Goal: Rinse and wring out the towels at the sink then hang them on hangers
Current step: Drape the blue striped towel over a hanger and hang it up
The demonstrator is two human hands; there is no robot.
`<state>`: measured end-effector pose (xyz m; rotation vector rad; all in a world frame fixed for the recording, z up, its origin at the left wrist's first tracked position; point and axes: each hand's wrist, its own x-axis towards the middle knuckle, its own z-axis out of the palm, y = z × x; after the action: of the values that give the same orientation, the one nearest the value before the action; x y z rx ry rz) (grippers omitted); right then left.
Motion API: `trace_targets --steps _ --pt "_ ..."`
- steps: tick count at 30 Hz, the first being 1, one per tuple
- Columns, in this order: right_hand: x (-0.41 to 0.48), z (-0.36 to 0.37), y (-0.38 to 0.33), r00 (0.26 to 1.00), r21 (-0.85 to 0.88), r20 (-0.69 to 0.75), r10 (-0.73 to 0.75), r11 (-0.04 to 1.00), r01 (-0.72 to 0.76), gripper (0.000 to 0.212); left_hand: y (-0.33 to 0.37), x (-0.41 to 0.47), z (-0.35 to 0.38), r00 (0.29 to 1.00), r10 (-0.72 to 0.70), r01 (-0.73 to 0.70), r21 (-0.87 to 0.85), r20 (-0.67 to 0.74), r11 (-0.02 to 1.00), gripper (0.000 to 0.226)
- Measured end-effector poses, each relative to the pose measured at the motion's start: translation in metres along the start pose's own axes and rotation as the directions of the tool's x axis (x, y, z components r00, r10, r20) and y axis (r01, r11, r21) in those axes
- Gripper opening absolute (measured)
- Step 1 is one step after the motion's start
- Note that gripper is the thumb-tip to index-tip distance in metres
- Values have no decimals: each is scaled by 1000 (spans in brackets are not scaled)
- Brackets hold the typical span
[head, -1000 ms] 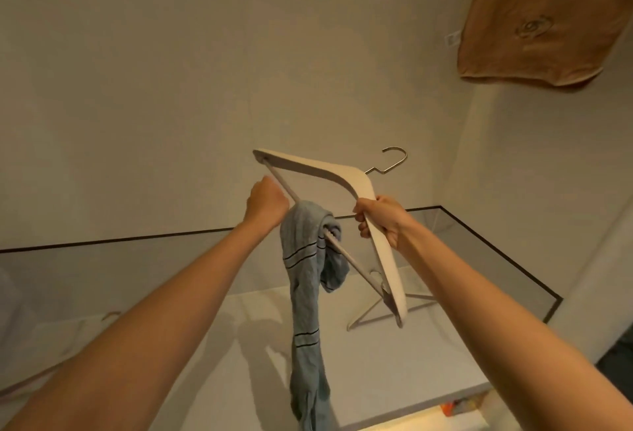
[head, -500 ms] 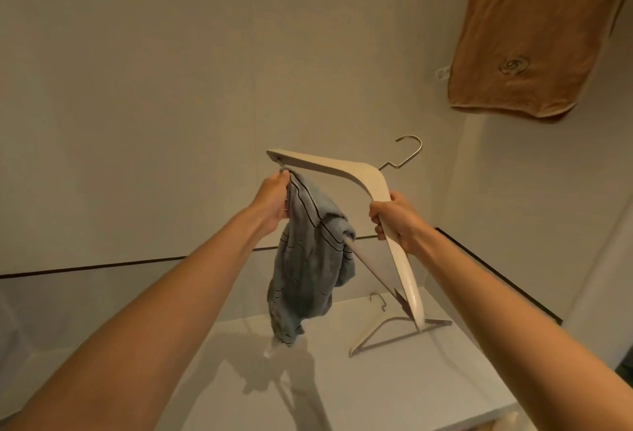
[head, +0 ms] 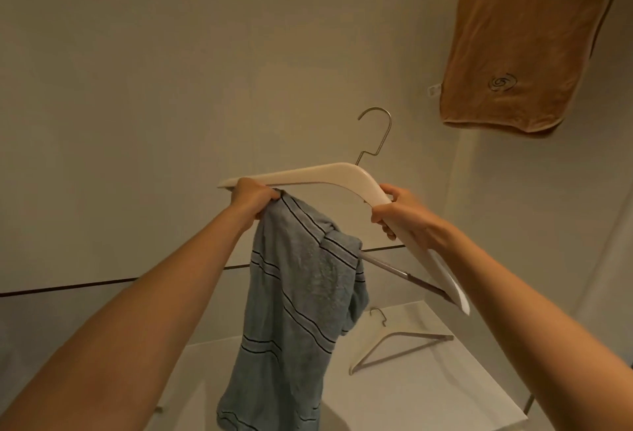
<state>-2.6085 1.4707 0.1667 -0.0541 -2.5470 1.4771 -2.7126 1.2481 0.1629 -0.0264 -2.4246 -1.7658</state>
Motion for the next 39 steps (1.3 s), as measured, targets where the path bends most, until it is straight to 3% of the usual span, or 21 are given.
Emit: trace_targets --steps 3,7,10,12,14,15,17,19,20,24,27,30,31,32,34,35,39 --pt "3 -3 3 1000 -29 5 -2 1000 2 55 -9 2 -5 990 -63 59 -31 -126 998 36" --pt "2 -8 16 999 -18 37 27 999 -26 47 -26 2 -11 992 -114 108 -108 -58 988 31" --pt "3 -7 21 998 -25 52 34 999 -33 42 -32 1 -11 987 -123 111 -107 -105 988 42" --pt "5 -7 21 998 -22 53 36 999 -35 40 -31 0 -10 967 -127 122 -32 -222 992 67" --pt "8 -8 21 997 -45 68 35 998 -32 41 -24 -6 -11 936 -8 75 178 -351 981 83" --pt "9 -9 21 996 -64 83 35 998 -30 43 -20 -8 -11 933 128 -9 335 -335 942 86" --pt "11 -8 22 992 -108 125 30 994 -16 45 -8 -14 -6 947 319 -252 572 -19 780 82" --pt "12 -5 21 982 -144 188 3 989 25 45 1 -21 3 889 281 -452 604 360 656 59" --pt "12 -2 21 975 -153 222 -16 987 52 46 2 -24 6 863 247 -488 599 441 635 48" --pt "12 3 27 968 -162 248 -47 983 89 47 -4 -33 14 858 300 -503 562 417 656 36" --pt "15 4 30 974 -271 216 -67 954 126 37 -9 -38 17 868 294 -486 567 400 665 34" --pt "12 8 42 972 -227 215 -89 964 139 49 -13 -39 18 899 273 -433 590 343 681 33" --pt "11 10 52 986 -168 120 -112 977 131 54 -15 -40 16 907 272 -418 597 322 685 33" --pt "8 14 65 989 -134 -72 -131 984 121 54 -17 -40 16 914 264 -402 599 307 693 33" --pt "3 24 92 861 -56 -497 -110 994 94 39 -20 -39 13 926 250 -374 595 283 712 36" --pt "2 30 102 802 -18 -593 -74 997 79 30 -20 -39 12 930 245 -364 591 275 720 37" --pt "-4 63 111 695 98 -713 92 995 -31 7 -23 -36 8 934 224 -352 609 279 711 38"
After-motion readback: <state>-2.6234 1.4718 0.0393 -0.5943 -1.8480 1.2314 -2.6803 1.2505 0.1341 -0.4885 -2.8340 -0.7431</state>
